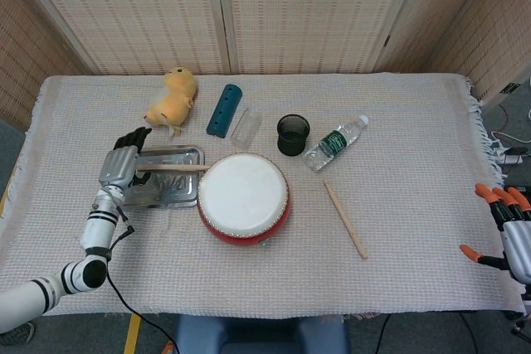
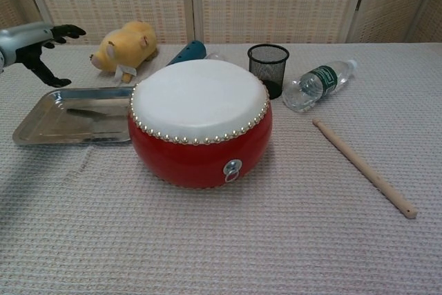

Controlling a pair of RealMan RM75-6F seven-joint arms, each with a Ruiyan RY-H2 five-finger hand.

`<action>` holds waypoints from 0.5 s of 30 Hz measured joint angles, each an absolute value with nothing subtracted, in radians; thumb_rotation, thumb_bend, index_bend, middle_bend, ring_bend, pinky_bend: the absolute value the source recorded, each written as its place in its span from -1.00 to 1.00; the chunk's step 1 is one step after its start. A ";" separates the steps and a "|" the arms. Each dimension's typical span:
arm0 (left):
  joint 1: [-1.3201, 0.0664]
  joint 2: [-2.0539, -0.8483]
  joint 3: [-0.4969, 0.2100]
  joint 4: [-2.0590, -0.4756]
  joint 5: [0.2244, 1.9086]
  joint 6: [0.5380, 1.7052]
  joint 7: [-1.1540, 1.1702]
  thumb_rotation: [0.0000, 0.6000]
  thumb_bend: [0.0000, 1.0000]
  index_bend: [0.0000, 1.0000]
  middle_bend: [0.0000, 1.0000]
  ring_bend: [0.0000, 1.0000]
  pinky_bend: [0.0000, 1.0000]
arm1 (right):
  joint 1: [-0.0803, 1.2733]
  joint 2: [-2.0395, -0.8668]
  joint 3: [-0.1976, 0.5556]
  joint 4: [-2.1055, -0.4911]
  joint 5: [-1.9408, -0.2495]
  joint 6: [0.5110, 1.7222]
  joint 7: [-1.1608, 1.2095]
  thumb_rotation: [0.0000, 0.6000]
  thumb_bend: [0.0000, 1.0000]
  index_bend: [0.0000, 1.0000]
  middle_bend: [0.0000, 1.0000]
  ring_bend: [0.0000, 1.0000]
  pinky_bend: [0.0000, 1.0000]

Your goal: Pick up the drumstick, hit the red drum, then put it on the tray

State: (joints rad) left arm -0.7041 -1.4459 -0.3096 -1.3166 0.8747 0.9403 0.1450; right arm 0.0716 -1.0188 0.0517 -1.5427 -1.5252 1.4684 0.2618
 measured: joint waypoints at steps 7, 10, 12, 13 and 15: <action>-0.555 -1.354 -0.269 -1.437 0.986 1.148 0.101 1.00 -0.31 -0.70 -0.81 -0.93 -0.78 | 0.088 -1.011 0.053 -1.513 -1.523 1.437 0.344 1.00 -0.81 -0.74 -0.68 -1.00 -0.88; -0.485 -1.323 -0.229 -1.482 1.038 1.242 0.101 1.00 -0.31 -0.68 -0.80 -0.93 -0.81 | 0.095 -1.019 0.055 -1.494 -1.517 1.424 0.355 1.00 -0.81 -0.74 -0.68 -1.00 -0.88; -0.435 -1.304 -0.197 -1.510 1.080 1.307 0.103 1.00 -0.31 -0.68 -0.79 -0.93 -0.83 | 0.099 -1.024 0.055 -1.486 -1.517 1.417 0.365 1.00 -0.81 -0.74 -0.68 -1.00 -0.88; -0.413 -1.296 -0.183 -1.521 1.098 1.334 0.104 1.00 -0.31 -0.68 -0.79 -0.93 -0.83 | 0.100 -1.026 0.054 -1.484 -1.519 1.416 0.367 1.00 -0.81 -0.74 -0.68 -1.00 -0.88; -0.363 -1.279 -0.150 -1.547 1.140 1.393 0.105 1.00 -0.31 -0.67 -0.79 -0.93 -0.84 | 0.103 -1.029 0.052 -1.480 -1.529 1.417 0.369 1.00 -0.81 -0.74 -0.68 -1.00 -0.89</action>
